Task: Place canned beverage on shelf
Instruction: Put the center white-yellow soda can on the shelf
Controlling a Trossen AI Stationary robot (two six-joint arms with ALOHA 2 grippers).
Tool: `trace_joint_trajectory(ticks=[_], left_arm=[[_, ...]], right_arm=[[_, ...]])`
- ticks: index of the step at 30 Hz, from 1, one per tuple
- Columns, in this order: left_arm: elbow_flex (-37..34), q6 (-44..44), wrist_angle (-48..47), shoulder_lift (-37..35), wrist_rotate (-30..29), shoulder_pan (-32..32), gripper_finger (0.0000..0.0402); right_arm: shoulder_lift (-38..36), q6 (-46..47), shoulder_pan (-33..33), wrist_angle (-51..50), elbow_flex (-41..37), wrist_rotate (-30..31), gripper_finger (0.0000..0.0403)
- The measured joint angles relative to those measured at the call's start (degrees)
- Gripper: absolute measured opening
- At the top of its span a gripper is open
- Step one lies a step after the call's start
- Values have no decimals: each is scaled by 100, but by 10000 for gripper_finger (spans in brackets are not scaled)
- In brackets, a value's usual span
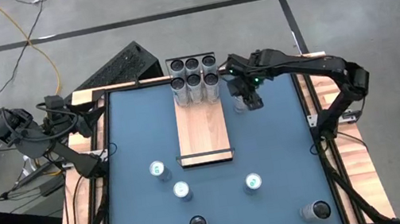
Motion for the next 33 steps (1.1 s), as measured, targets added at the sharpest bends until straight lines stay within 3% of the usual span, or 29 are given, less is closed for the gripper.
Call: trace_joint_trajectory(ticks=[7, 16, 24, 33], left_arm=[[0, -32, 1, 0, -4, 0, 309], [0, -154, 1, 5, -101, 0, 309], [0, -192, 1, 28, -255, 0, 309], [0, -179, 1, 28, -264, 0, 309]], right_arm=[[155, 1149, -122, -63, -2, 24, 293], [227, 4101, -104, -221, 7, 299, 276], [227, 6025, -144, -369, 2, 329, 275], [227, 5629, -214, -358, 0, 213, 275]])
